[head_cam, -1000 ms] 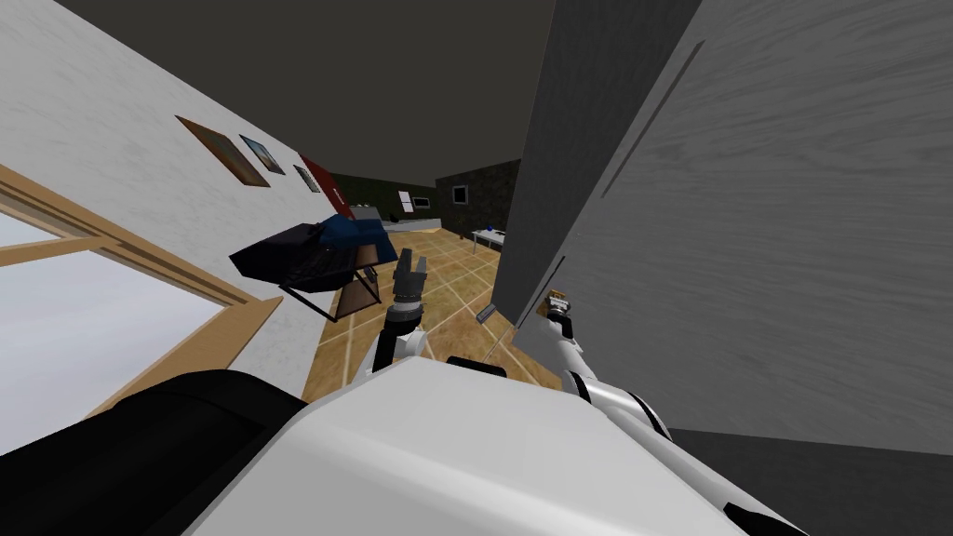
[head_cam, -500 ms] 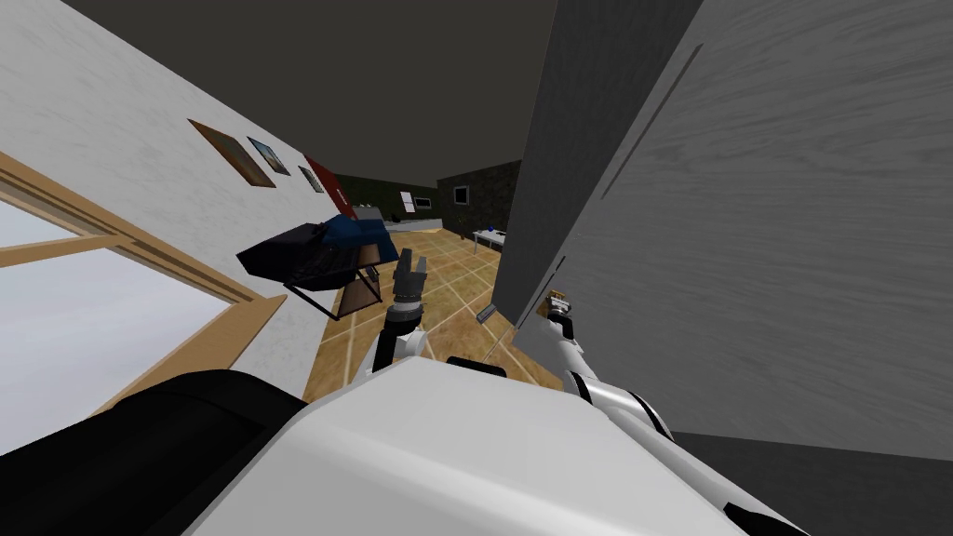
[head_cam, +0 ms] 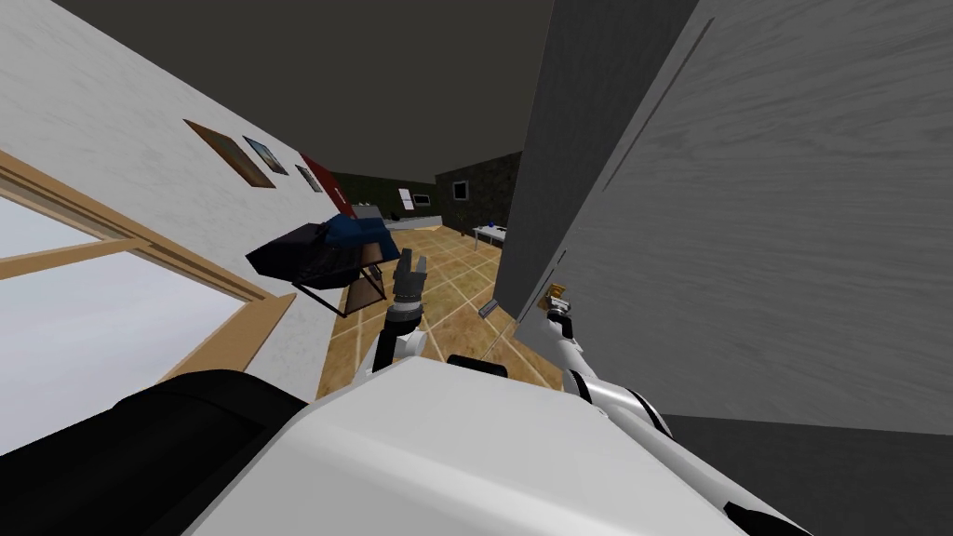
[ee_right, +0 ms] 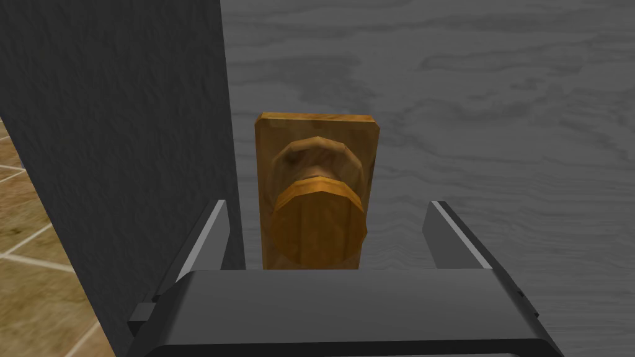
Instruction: Pull the door open
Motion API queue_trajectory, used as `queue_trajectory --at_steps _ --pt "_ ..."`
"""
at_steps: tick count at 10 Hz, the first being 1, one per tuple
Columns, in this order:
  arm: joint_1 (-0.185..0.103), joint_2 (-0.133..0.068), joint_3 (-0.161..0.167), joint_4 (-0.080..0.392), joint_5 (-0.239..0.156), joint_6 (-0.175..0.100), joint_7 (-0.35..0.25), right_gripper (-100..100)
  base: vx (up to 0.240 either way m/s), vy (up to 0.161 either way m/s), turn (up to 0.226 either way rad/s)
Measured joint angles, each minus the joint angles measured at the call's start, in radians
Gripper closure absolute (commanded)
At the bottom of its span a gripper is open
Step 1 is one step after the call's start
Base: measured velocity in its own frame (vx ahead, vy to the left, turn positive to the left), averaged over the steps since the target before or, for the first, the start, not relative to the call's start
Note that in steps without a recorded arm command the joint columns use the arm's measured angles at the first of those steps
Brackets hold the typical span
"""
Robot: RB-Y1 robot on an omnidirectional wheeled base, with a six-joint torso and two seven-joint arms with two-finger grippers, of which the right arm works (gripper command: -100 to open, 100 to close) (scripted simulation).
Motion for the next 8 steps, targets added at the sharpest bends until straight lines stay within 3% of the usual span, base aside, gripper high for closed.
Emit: queue_trajectory --at_steps 5,8 --pt "0.006 0.022 0.003 -0.004 -0.002 0.017 0.005 -100 -0.178 0.080 -0.024" --pt "0.009 0.019 0.002 -0.001 -0.002 0.011 0.001 -100 0.154 -0.069 0.034"
